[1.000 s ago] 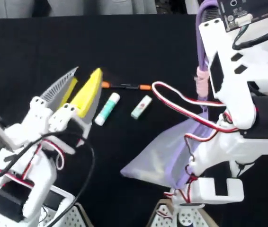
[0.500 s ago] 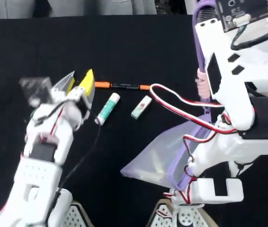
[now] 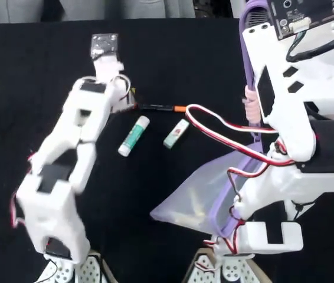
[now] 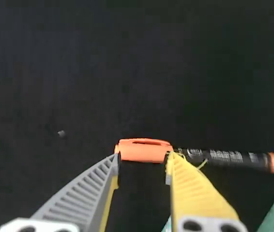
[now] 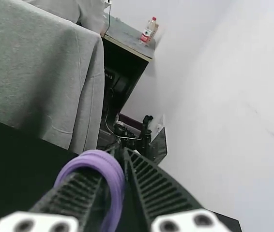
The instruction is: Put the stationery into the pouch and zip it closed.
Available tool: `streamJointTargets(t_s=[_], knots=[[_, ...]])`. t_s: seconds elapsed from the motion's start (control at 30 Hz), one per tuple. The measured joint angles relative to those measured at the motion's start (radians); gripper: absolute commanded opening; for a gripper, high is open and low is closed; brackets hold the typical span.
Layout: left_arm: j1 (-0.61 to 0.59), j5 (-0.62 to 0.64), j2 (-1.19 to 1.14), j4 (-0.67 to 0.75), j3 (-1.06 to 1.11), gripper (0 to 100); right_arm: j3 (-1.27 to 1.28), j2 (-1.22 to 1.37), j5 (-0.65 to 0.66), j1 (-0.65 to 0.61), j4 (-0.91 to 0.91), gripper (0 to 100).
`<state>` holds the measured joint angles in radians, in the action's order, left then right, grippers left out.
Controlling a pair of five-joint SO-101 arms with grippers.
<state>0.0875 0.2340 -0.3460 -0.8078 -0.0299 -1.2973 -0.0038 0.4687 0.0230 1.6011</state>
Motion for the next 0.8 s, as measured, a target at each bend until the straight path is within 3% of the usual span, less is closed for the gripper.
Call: streamJointTargets(t_s=[0.1, 0.23, 0.4, 0.6, 0.8], knots=[[0.0, 0.23, -0.206, -0.175, -0.265, 21, 0.0, 0.0, 0.0, 0.0, 0.0, 1.1], [-0.002, 0.434, -0.445, -0.42, -0.628, 21, 0.0, 0.0, 0.0, 0.0, 0.0, 1.1], [-0.003, 0.677, -0.712, -0.606, -1.056, 21, 0.0, 0.0, 0.0, 0.0, -0.002, 1.1], [-0.011, 0.812, -0.971, -0.713, -1.516, 21, 0.0, 0.0, 0.0, 0.0, -0.002, 1.1], [-0.021, 0.835, -1.033, -0.715, -1.577, 21, 0.0, 0.0, 0.0, 0.0, -0.002, 1.1]])
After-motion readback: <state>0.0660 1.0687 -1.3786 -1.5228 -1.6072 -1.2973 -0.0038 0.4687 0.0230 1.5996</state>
